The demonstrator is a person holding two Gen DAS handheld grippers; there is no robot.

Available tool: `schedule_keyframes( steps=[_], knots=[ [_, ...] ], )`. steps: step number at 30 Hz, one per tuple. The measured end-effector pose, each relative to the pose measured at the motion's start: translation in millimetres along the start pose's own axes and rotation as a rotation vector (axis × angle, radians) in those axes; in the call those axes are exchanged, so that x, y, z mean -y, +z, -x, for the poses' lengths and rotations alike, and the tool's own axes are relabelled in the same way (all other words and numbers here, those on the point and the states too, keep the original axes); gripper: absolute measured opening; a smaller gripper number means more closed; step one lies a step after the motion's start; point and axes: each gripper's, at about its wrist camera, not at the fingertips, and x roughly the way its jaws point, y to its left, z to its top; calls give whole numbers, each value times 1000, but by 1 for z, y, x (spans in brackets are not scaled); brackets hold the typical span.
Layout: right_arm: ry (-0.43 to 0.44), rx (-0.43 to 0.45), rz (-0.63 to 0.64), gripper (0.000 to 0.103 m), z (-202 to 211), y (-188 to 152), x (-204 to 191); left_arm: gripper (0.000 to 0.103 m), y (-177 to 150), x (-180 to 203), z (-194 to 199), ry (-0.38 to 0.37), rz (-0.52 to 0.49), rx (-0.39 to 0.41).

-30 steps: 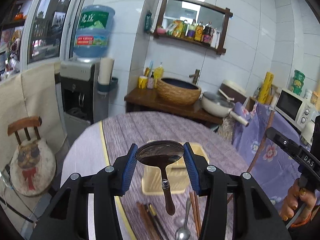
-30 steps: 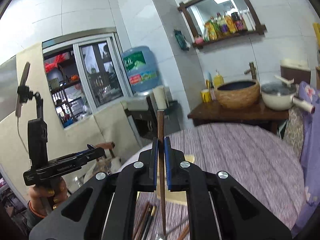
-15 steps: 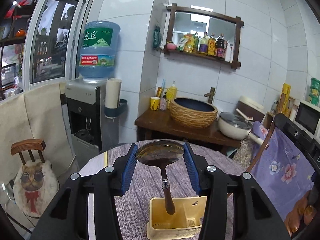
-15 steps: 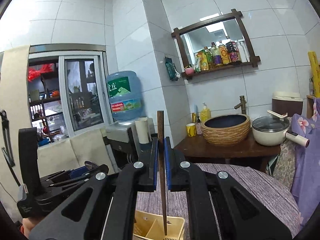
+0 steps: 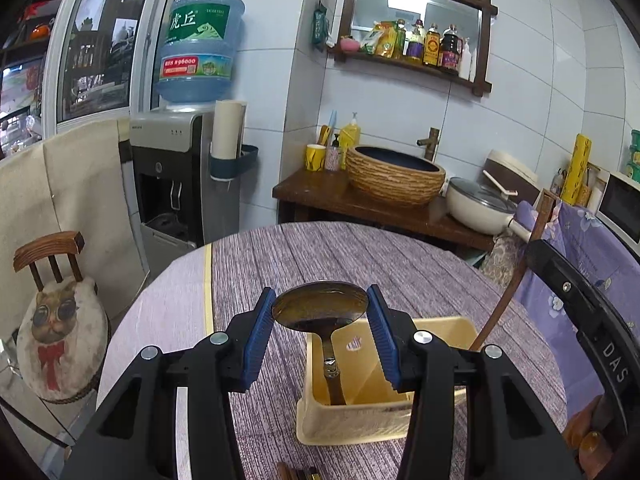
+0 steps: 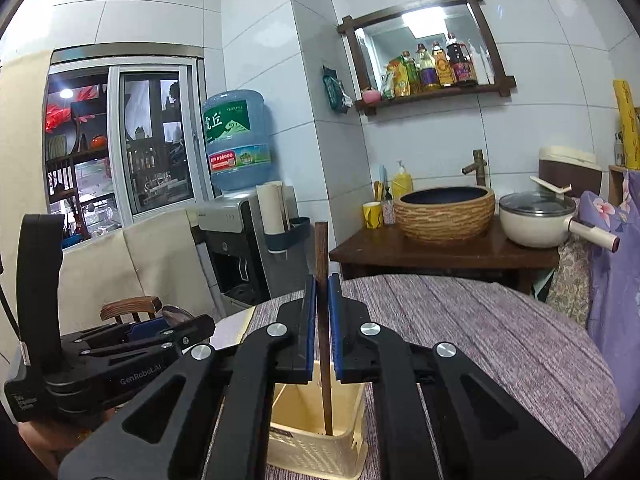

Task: Organize utensils
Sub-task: 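Lower the spoon into the holder and open the left tool while the right releases the chopstick, then move both tools back to the chopsticks and close the right tool on one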

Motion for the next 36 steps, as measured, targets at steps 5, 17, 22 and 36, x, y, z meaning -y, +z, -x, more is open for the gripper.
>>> schedule_keyframes(
  steps=[5, 17, 22, 36],
  knots=[
    [-2, 0, -19, 8, 1, -1, 4, 46, -10, 0, -8, 3, 4, -30],
    [-7, 5, -11, 8, 4, -2, 6, 51, -12, 10, -4, 5, -33, -6],
    [-27, 25, -16, 57, 18, -3, 8, 77, -12, 9, 25, 35, -56, 83],
    [-88, -197, 53, 80, 66, -68, 13, 97, -82, -50, 57, 117, 67, -52]
  ],
)
